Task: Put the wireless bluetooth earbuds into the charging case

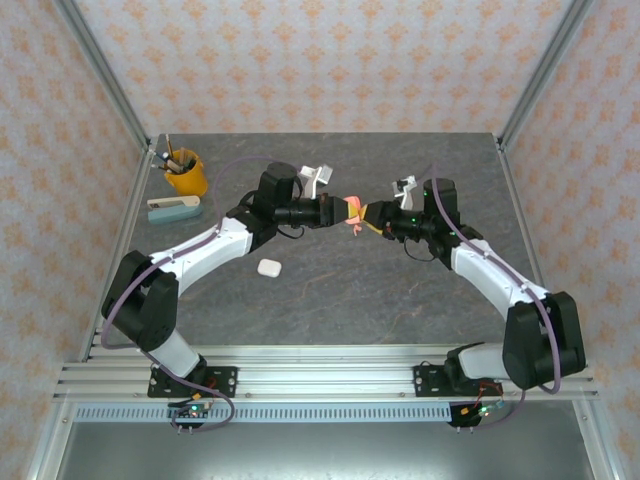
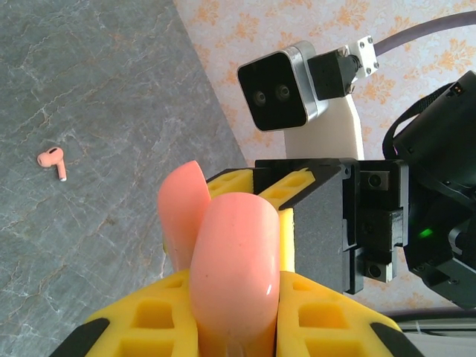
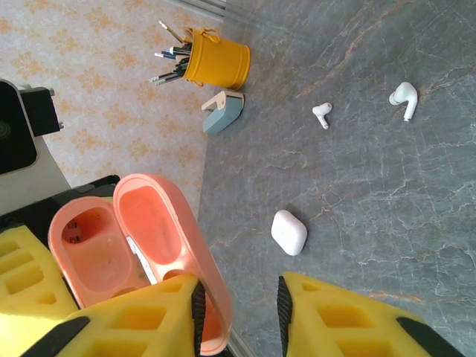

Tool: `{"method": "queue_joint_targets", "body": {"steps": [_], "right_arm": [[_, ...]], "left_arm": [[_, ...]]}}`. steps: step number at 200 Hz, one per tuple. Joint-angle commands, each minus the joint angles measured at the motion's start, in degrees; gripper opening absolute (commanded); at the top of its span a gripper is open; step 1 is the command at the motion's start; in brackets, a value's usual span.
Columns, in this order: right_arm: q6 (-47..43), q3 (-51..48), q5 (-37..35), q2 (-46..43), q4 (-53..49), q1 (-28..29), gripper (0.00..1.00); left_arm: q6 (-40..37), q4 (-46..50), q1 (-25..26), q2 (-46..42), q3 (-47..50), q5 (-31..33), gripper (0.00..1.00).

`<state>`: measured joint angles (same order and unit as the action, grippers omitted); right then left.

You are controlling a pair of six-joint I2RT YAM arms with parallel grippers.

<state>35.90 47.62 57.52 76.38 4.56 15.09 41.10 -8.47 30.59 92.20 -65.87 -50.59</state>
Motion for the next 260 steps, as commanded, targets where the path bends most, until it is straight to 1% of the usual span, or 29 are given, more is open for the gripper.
{"method": "queue_joint_targets", "body": {"steps": [1, 22, 45, 67, 88, 103, 114, 121, 137, 150, 154, 161, 170, 189, 208, 224, 260], "right_arm": [[0.16, 2.22, 0.47, 1.00, 3.33, 0.32, 0.31], [0.27, 2.48, 0.57, 1.47, 3.44, 0.36, 0.29], [0.22, 2.73, 0.53, 1.89, 3.52, 0.31, 0.23], [0.23, 2.88, 0.57, 1.95, 3.47, 0.33, 0.15], [0.07, 2.95, 0.53, 1.85, 3.19, 0.31, 0.10], [-0.12, 3.05, 0.40, 1.84, 2.90, 0.34, 0.05], [-0.49, 3.25, 0.23, 1.76, 2.12, 0.31, 0.02], [-0.73, 3.32, 0.12, 1.67, 1.75, 0.31, 0.00], [-1.72, 3.77, -0.54, 1.39, 0.14, 0.37, 0.00], [-2.64, 4.11, -1.16, 1.03, -1.42, 0.37, 0.00], [-3.00, 4.23, -1.39, 0.90, -1.89, 0.33, 0.00], [-3.63, 4.53, -1.72, 0.84, -2.86, 0.36, 0.00], [-4.52, 4.91, -2.26, 0.81, -4.29, 0.33, 0.00], [-6.19, 5.63, -3.40, 0.79, -6.94, 0.35, 0.00], [-7.49, 6.03, -4.46, 0.90, -8.84, 0.34, 0.00], [-7.94, 6.00, -5.17, 0.89, -9.64, 0.33, 0.00], [-10.68, 6.67, -6.83, 1.31, -12.95, 0.37, 0.00]], "left_arm": [[0.46, -2.49, 0.03, 0.75, -2.06, -1.53, 0.00], [0.45, -2.57, 0.34, 1.10, -2.30, -1.79, 0.00], [0.47, -2.60, 0.43, 1.31, -2.38, -1.80, 0.00], [0.41, -2.52, 0.50, 1.53, -2.51, -1.93, 0.00], [0.38, -2.26, 0.50, 1.65, -2.49, -1.71, 0.00], [0.30, -1.92, 0.52, 1.64, -2.49, -1.36, 0.00], [0.23, -1.70, 0.50, 1.66, -2.38, -1.18, 0.05], [0.23, -1.50, 0.52, 1.70, -2.41, -0.92, 0.10], [0.03, -0.85, 0.52, 1.58, -2.35, -0.41, 0.24], [-0.13, -0.38, 0.46, 1.43, -2.32, 0.12, 0.31], [-0.19, -0.18, 0.51, 1.39, -2.33, 0.41, 0.34], [-0.31, 0.09, 0.52, 1.30, -2.18, 0.78, 0.38], [-0.41, 0.38, 0.50, 1.21, -2.16, 1.22, 0.44], [-0.58, 0.93, 0.50, 0.98, -2.08, 2.24, 0.53], [-0.60, 1.13, 0.41, 0.83, -2.08, 3.01, 0.56], [-0.65, 1.22, 0.37, 0.74, -2.15, 3.51, 0.65], [-2.39, 4.06, -0.34, -0.75, -2.75, 4.36, 0.78]]}}
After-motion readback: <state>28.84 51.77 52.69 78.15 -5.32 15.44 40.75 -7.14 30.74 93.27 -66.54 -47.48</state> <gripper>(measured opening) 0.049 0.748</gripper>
